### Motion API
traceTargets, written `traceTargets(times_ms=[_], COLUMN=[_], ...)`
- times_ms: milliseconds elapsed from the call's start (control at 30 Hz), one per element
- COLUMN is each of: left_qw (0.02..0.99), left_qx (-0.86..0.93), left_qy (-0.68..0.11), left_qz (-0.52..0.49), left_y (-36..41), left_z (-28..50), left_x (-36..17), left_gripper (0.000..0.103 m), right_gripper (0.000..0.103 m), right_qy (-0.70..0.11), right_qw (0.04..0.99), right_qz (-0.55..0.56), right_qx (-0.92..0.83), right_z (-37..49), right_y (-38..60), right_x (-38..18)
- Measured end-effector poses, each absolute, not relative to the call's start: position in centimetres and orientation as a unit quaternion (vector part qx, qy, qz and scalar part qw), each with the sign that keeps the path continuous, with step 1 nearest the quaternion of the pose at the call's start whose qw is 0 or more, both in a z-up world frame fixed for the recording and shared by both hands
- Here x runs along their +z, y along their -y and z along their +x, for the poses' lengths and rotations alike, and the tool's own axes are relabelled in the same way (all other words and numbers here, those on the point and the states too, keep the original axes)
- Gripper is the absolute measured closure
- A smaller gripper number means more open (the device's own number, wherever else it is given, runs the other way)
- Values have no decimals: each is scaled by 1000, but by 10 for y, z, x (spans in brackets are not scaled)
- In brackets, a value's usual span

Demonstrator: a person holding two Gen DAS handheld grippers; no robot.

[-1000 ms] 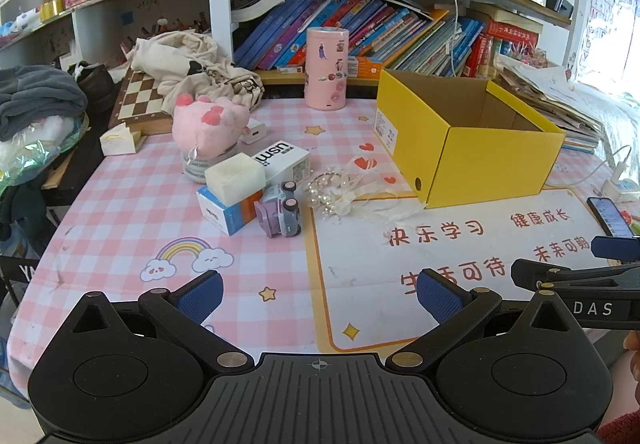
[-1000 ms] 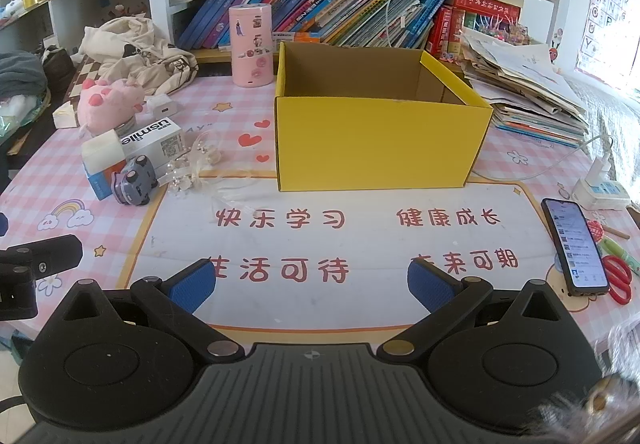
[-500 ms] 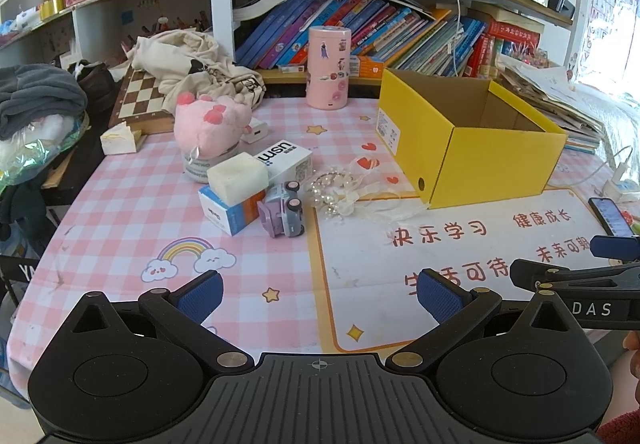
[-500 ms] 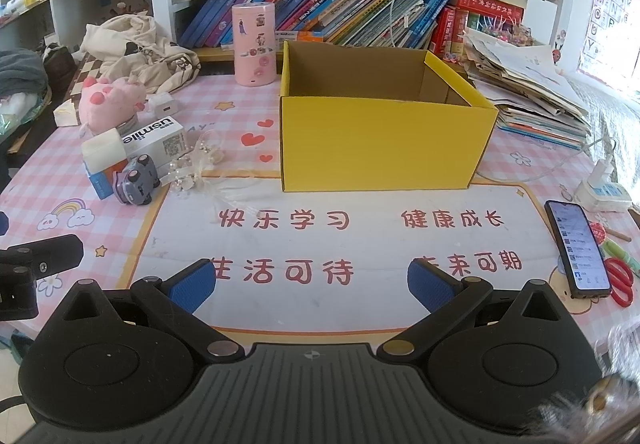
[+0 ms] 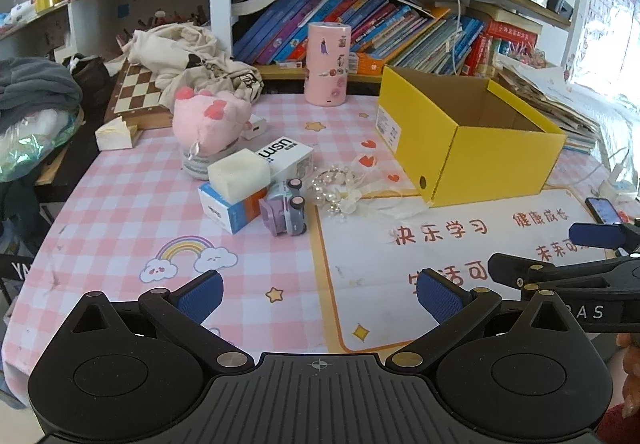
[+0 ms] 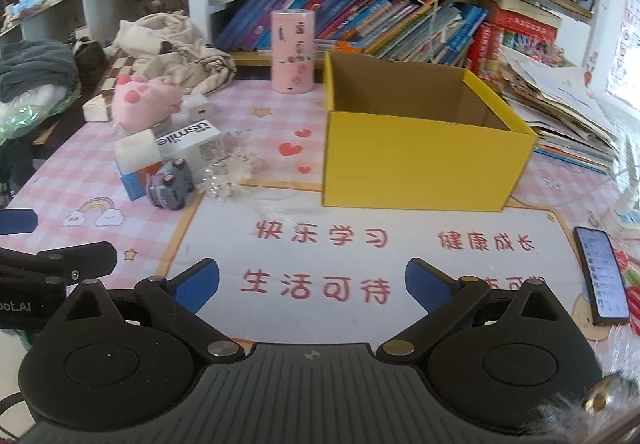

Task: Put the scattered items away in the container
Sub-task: 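Move the left tool to the grey toy car and close on it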

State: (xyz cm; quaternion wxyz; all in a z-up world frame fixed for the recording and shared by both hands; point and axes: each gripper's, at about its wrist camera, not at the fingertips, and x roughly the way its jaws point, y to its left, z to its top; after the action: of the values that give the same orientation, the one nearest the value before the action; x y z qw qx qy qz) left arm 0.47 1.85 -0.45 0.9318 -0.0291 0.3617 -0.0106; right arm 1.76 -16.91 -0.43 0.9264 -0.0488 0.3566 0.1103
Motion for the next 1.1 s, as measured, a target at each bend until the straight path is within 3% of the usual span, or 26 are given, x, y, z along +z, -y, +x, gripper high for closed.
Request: traceTargets(times_ms=[400, 733, 833, 1033, 1100], left_qw=[932, 930, 930, 925, 922], left_qx=[9, 49, 61, 87, 94], left_qy=[-360, -348, -342, -341, -345], left_qz=[-54, -107, -119, -142, -150], left_y=[-32, -43, -42, -39, -39], left_z=[13, 30, 37, 53, 60], left_x=[-5, -6, -7, -13, -18], left_gripper=[0, 1, 6, 13, 22], right_gripper=[7, 34, 41, 44, 45], right_qy=[-366, -378, -381, -377, -377], right_qw=[914, 894, 884, 862, 853], right_qz=[-51, -73, -90, -139, -157], right_qx=[167, 231, 256, 309, 324], right_z=[41, 79, 93, 115, 122], right_y=[152, 142, 137, 126, 123], right_x=[-7, -9, -10, -15, -19])
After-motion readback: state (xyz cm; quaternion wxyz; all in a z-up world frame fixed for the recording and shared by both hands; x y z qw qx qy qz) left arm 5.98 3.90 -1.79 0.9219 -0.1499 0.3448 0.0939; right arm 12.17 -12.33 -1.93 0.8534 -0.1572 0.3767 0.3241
